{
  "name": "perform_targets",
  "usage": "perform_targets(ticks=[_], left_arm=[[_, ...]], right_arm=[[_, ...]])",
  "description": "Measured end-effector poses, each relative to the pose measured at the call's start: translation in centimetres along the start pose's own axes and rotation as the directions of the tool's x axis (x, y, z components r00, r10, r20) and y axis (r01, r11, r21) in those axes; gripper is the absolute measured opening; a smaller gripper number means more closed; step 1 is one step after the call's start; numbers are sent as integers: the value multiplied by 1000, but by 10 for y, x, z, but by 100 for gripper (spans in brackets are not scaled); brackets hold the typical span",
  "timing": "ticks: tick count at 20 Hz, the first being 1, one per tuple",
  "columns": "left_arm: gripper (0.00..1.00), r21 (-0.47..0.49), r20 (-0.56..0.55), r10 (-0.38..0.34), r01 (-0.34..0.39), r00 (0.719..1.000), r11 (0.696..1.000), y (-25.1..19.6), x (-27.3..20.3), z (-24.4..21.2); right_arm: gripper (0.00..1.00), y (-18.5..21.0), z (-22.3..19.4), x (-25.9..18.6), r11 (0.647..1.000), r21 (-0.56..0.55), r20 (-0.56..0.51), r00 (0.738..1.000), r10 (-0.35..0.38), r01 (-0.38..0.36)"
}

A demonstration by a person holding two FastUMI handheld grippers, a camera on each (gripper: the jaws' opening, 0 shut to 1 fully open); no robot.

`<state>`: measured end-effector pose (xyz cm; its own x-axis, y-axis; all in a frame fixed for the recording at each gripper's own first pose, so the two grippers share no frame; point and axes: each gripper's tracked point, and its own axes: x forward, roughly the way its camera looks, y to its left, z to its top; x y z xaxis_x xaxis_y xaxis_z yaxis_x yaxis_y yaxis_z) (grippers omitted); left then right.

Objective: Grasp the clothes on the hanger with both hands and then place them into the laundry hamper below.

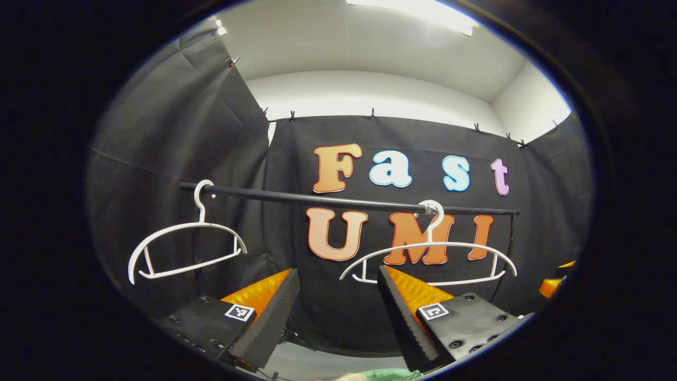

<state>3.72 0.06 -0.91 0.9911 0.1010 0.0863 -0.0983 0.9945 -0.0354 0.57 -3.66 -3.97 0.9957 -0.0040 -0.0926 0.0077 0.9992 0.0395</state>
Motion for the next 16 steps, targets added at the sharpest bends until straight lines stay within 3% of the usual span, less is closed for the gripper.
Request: perform_targets(ticks=[1, 2, 7, 11, 12, 13, 15, 16], left_arm=[[100, -10, 5, 2, -2, 1000, 1000, 0, 1, 2], [94, -11, 7, 4, -4, 1000, 1000, 1, 2, 3], [94, 7, 16, 28, -28, 999, 1000, 14, 4, 5], [93, -3, 18, 38, -38, 999, 999, 22, 2, 4], [93, -3, 19, 42, -42, 999, 999, 24, 2, 4], [94, -3, 23, 45, -45, 999, 999, 26, 2, 5], [97, -2, 37, 47, -47, 998, 999, 28, 2, 8], [94, 0, 40, 45, -45, 998, 999, 28, 1, 9]], right_arm=[[94, -1, 0, 1, 1000, -5, 1, 1000, 1, -1], [94, -1, 3, 0, 1000, -6, 6, 1000, 3, -3], [97, -5, 12, 0, 1000, 11, 35, 999, 6, -7], [93, -9, 17, 2, 1000, 0, 46, 999, 0, 0], [100, -10, 17, 2, 1000, 2, 48, 999, -1, 0], [93, -10, 19, 3, 1000, 5, 50, 999, -1, 1], [93, -12, 21, 3, 1000, 13, 53, 999, -6, 5], [94, -12, 21, 2, 1000, 16, 55, 998, -8, 7]])
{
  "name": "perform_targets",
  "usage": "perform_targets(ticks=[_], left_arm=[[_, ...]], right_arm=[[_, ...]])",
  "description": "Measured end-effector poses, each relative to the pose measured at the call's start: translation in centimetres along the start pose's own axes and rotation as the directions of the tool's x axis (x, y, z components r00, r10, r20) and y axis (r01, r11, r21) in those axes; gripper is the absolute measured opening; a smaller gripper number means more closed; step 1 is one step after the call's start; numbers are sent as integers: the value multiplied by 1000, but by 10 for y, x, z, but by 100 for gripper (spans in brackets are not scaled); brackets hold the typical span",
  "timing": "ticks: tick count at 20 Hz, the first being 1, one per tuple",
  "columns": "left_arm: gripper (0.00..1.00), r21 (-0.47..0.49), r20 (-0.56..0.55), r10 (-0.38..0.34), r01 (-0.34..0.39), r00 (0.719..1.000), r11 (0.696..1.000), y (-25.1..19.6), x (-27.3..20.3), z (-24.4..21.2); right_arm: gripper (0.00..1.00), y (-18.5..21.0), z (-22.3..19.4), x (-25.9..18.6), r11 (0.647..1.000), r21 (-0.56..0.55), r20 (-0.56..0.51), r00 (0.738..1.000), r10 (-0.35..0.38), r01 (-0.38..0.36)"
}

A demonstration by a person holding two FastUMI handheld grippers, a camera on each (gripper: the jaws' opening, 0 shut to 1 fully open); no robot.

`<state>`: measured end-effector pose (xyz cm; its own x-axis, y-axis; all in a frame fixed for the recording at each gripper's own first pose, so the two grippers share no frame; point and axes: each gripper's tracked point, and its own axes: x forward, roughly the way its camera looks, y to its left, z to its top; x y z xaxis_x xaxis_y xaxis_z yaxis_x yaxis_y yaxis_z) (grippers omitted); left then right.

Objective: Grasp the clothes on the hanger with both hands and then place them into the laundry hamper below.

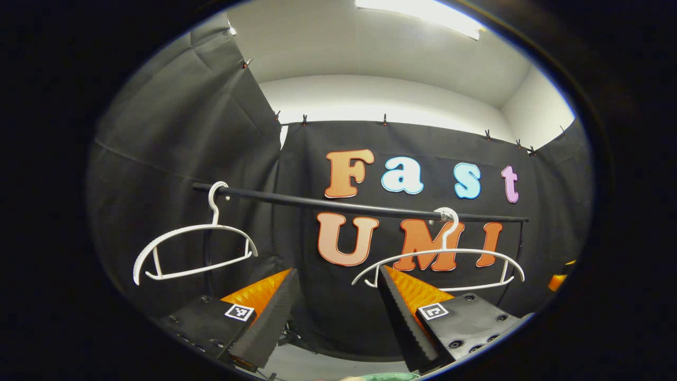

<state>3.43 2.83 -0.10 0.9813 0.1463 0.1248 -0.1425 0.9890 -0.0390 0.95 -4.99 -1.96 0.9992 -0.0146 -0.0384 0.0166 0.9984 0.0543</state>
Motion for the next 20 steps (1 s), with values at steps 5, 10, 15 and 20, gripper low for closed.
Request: perform_targets(ticks=[5, 10, 15, 20], left_arm=[[97, 6, 22, -2, 2, 1000, 1000, -1, 0, 8], [94, 10, 30, -8, 8, 1000, 1000, 2, -3, 10], [94, 5, 32, -3, 3, 999, 1000, 5, -3, 12], [93, 4, 38, -1, 1, 999, 1000, 6, -2, 14]], right_arm=[[94, 2, 2, -1, 1000, -6, 3, 1000, 7, -7], [94, 2, 5, -2, 1000, -8, 4, 1000, 8, -8], [94, 2, 11, -1, 1000, -10, 10, 1000, 5, -5], [94, -1, 13, -3, 1000, -12, 18, 1000, 0, 0]])
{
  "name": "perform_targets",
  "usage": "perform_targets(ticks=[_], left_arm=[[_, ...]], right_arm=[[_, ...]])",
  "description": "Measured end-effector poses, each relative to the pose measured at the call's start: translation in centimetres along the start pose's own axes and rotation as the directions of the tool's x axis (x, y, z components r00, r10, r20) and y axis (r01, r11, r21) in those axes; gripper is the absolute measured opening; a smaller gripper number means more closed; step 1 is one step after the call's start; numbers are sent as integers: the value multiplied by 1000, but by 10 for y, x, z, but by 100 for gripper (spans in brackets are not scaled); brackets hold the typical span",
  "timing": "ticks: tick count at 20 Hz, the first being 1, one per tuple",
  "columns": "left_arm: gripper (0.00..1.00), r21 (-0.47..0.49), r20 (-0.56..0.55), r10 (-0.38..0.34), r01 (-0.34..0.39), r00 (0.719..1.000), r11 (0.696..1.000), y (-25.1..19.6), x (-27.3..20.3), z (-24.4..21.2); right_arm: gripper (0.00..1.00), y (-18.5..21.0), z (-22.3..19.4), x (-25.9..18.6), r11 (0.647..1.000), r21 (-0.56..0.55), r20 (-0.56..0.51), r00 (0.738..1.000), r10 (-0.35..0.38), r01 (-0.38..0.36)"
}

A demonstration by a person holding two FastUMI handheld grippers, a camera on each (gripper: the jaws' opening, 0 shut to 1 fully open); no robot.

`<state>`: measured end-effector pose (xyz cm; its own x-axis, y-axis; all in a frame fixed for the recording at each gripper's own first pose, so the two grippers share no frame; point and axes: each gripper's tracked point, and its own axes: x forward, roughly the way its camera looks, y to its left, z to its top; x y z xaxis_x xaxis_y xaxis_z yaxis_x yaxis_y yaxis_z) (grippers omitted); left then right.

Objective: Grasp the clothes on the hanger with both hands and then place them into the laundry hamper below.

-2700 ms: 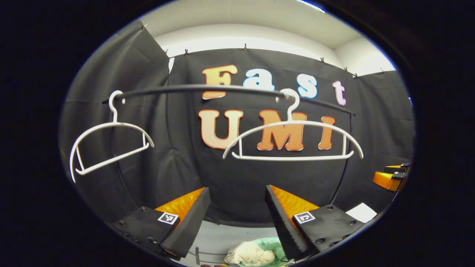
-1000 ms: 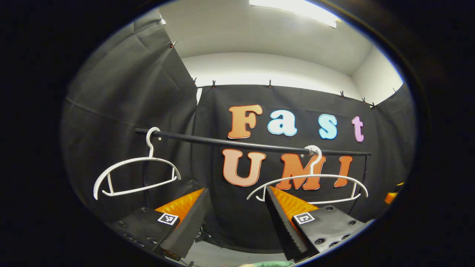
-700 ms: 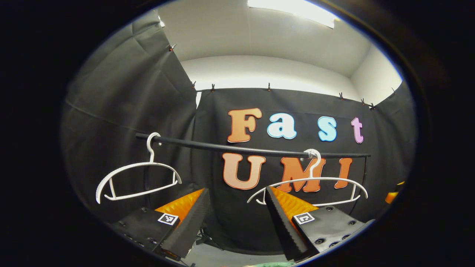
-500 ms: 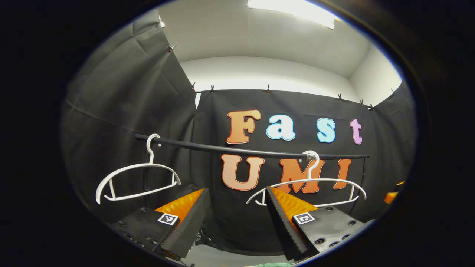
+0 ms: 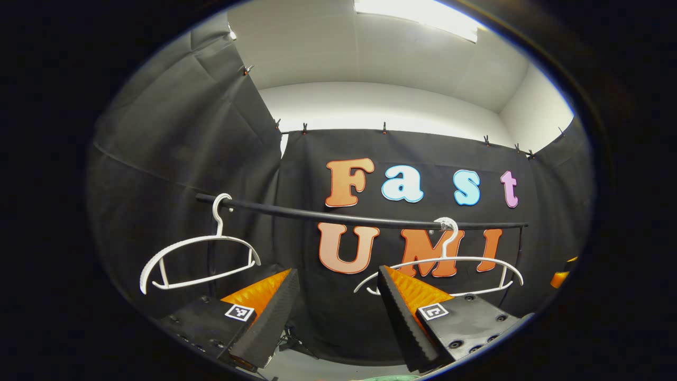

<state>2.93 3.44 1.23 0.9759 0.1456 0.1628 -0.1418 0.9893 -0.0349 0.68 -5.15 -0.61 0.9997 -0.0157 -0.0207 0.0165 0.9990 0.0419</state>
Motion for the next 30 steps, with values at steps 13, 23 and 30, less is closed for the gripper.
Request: perform_targets(ticks=[13, 23, 30], left_arm=[[94, -2, -6, 10, -10, 1000, 1000, 3, 4, -7], [94, -4, -3, 18, -18, 1000, 1000, 7, 10, -10], [97, 25, 7, 16, -16, 1000, 1000, 6, 12, -9]], right_arm=[[94, -1, -4, 3, 1000, -5, -12, 1000, -4, 4], [94, -4, -3, 5, 1000, -2, -10, 1000, -13, 13], [94, -1, -4, 11, 1000, -4, -16, 1000, -12, 11]])
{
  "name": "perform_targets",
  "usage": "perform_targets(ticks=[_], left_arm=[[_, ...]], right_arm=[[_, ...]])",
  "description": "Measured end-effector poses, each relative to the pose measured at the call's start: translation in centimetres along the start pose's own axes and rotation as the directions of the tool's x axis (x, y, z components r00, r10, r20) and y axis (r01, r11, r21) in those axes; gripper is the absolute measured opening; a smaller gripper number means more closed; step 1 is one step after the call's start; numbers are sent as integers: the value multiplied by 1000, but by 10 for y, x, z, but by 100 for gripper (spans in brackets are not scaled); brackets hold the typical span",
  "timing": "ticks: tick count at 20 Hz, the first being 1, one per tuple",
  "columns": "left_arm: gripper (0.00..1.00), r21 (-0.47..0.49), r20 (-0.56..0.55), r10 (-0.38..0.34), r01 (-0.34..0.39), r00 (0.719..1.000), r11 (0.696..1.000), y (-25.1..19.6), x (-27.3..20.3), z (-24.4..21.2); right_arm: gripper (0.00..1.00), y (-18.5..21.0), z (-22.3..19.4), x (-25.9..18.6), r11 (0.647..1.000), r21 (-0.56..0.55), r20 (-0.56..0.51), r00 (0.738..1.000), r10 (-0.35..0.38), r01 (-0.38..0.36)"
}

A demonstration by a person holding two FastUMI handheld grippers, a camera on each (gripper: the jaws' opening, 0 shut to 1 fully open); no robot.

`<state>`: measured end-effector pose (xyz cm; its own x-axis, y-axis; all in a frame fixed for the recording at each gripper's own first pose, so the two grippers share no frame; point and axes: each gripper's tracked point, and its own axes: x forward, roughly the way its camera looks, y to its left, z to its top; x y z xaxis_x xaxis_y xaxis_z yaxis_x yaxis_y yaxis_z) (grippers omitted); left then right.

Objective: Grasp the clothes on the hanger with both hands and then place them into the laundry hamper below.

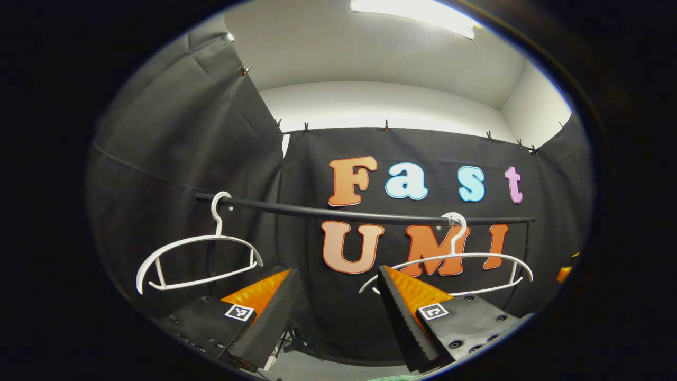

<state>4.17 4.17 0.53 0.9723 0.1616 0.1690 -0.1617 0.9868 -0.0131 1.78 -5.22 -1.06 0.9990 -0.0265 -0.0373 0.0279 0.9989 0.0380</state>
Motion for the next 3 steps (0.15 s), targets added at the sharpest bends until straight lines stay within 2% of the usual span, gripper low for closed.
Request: perform_targets(ticks=[1, 3], left_arm=[[94, -1, 1, -1, 1, 1000, 1000, 0, 0, 0], [97, -5, 2, 0, 0, 1000, 1000, 0, 0, 0]], right_arm=[[94, 0, -1, 0, 1000, -1, -1, 1000, 0, 0], [94, -1, -1, 2, 1000, -4, -3, 1000, 0, 0]])
